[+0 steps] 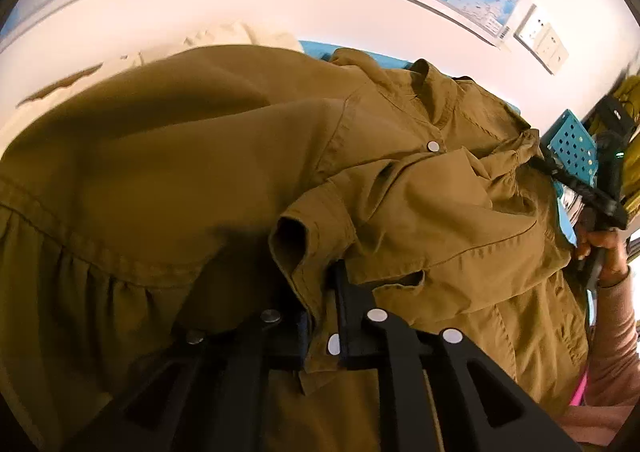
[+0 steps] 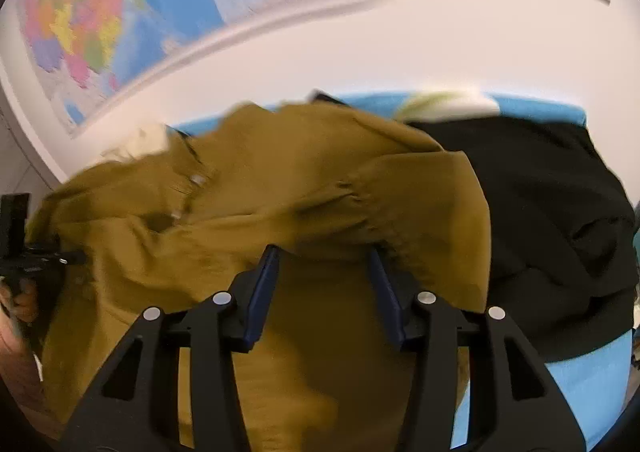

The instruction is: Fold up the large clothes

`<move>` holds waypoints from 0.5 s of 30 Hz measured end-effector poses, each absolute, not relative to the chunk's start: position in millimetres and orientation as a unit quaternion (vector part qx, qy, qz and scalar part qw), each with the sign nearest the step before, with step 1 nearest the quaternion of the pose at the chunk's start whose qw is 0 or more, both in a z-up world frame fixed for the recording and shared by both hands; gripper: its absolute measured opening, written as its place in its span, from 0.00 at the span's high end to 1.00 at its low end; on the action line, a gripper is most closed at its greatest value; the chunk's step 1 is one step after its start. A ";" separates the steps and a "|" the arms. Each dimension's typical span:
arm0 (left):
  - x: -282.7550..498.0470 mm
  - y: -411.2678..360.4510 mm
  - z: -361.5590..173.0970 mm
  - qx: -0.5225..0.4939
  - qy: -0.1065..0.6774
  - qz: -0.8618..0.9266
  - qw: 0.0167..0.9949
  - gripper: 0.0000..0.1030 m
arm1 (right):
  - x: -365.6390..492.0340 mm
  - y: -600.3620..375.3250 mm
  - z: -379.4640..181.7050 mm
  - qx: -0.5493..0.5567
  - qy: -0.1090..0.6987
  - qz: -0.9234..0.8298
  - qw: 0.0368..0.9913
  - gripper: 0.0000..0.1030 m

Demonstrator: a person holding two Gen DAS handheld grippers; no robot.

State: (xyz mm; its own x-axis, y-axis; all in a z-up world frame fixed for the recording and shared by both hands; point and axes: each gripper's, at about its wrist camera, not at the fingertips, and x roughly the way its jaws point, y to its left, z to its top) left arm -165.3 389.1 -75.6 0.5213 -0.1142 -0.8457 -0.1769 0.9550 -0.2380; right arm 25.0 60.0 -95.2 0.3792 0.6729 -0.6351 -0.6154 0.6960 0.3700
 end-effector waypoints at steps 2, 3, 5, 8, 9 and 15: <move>-165.8 386.6 -73.8 -0.143 0.488 0.010 0.861 0.75 | 5.1 71.2 -81.2 0.028 0.380 0.416 0.826 0.54; -166.6 382.1 -71.5 -0.131 0.485 0.010 0.864 0.70 | -2.1 79.3 -76.2 0.025 0.375 0.432 0.820 0.54; -164.1 373.9 -67.0 -0.112 0.482 0.017 0.869 0.64 | -16.3 103.2 -71.4 0.011 0.373 0.471 0.799 0.54; -177.0 364.2 -52.3 -0.078 0.465 0.026 0.882 0.49 | -27.0 145.7 -86.2 -0.027 0.393 0.496 0.773 0.54; -186.4 360.4 -44.1 -0.065 0.453 0.031 0.889 0.42 | -25.5 153.5 -92.1 -0.033 0.401 0.493 0.771 0.54; -258.7 356.8 4.1 0.011 0.376 0.107 0.920 0.26 | -15.2 175.6 -120.6 -0.043 0.445 0.461 0.767 0.54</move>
State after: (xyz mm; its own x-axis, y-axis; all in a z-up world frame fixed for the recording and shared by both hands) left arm -258.7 356.8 4.1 0.6945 0.2056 -0.6895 -0.1897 0.9767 0.1001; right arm -15.2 175.6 -120.6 0.1794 0.6684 -0.7218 -0.7453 0.5713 0.3437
